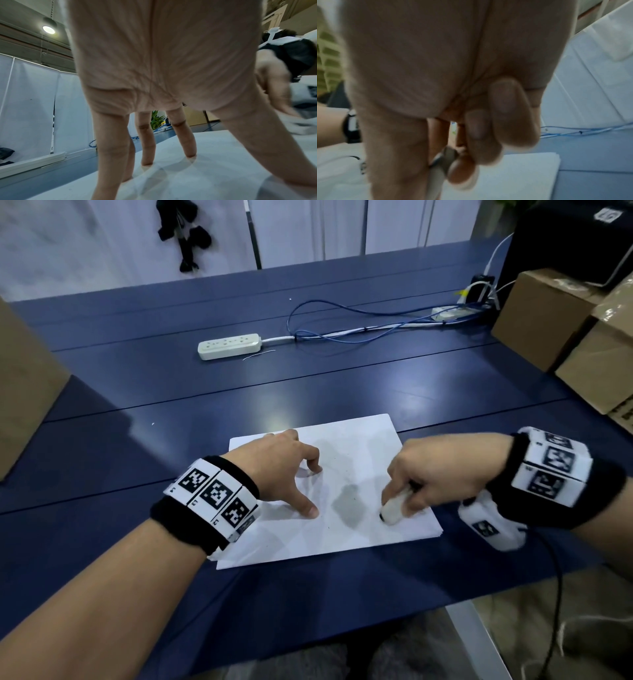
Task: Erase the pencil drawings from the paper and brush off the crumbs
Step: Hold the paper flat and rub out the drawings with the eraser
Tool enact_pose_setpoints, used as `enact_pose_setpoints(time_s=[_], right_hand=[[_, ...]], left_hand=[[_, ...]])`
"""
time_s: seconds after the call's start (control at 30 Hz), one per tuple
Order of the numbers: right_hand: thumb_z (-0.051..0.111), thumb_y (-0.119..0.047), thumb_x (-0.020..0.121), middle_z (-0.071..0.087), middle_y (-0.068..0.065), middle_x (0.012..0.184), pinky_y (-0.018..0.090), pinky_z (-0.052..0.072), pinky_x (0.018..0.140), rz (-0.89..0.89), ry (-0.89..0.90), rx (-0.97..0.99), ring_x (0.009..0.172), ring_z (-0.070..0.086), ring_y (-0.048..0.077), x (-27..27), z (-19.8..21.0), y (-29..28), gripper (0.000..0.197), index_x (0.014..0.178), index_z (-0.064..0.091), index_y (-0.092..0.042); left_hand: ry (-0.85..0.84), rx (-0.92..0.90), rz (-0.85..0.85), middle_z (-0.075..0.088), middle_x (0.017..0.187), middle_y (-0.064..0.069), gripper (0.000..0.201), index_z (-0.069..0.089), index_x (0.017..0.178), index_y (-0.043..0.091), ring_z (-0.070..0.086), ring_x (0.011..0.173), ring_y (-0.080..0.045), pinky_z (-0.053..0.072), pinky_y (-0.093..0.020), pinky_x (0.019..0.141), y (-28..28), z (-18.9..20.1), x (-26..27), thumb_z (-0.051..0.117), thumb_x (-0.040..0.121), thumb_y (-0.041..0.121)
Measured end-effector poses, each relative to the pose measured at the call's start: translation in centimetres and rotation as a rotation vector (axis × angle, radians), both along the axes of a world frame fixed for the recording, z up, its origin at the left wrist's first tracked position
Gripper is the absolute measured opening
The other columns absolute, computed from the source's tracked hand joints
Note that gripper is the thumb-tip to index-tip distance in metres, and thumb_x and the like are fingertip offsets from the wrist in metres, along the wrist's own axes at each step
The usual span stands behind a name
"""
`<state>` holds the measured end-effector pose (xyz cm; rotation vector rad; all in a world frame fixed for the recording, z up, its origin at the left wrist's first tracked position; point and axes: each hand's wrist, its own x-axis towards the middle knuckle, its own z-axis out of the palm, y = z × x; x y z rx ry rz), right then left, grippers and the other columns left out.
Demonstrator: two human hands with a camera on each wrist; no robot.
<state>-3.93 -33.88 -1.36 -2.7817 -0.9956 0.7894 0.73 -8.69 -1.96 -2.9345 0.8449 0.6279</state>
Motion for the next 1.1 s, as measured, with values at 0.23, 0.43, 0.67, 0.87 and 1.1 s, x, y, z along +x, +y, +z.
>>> enact_pose_setpoints(time_s=[0.23,0.43,0.67,0.87,1.1], right_hand=[[0.039,-0.055,0.085,0.060,-0.006,0.078,0.038,0.053,0.071,-0.042,-0.285,-0.117,0.083,0.057,0.019,1.1,-0.4,-0.4,0.040,0.105,0.065,-0.032],[0.059,-0.042,0.087,0.061,-0.007,0.075,0.033,0.048,0.066,-0.015,-0.114,-0.064,0.074,0.054,0.014,0.2,0.4,0.4,0.022,0.102,0.069,-0.031],[0.053,-0.044,0.084,0.058,-0.003,0.074,0.034,0.048,0.065,0.016,-0.150,-0.043,0.074,0.054,0.016,-0.4,-0.1,-0.4,0.025,0.097,0.065,-0.026],[0.028,-0.066,0.077,0.056,-0.001,0.066,0.039,0.051,0.063,-0.045,-0.240,-0.089,0.069,0.054,0.019,-0.3,-0.3,-0.6,0.057,0.091,0.063,-0.023],[0.048,-0.045,0.081,0.058,0.001,0.071,0.036,0.049,0.065,0.025,-0.046,-0.070,0.069,0.052,0.016,-2.7,0.6,0.2,0.028,0.090,0.063,-0.023]], left_hand=[[-0.009,0.006,0.005,0.046,0.112,0.009,0.070,0.056,0.117,0.044,0.053,0.101,-0.016,0.035,-0.030,0.067,0.0,0.1,0.0,0.081,0.057,0.068],[-0.005,0.004,0.009,0.045,0.113,0.009,0.069,0.056,0.118,0.043,0.052,0.102,-0.015,0.034,-0.030,0.067,-0.1,0.1,-0.1,0.082,0.058,0.066],[-0.002,0.002,0.010,0.045,0.113,0.008,0.069,0.056,0.118,0.044,0.051,0.103,-0.016,0.035,-0.031,0.070,0.0,0.1,-0.2,0.081,0.058,0.067],[-0.006,0.005,0.005,0.045,0.114,0.009,0.069,0.057,0.118,0.044,0.052,0.102,-0.015,0.031,-0.029,0.063,-0.1,0.2,-0.2,0.081,0.059,0.067],[-0.008,0.010,0.008,0.046,0.114,0.008,0.070,0.056,0.119,0.044,0.051,0.103,-0.016,0.032,-0.030,0.065,-0.1,0.2,-0.1,0.082,0.058,0.067]])
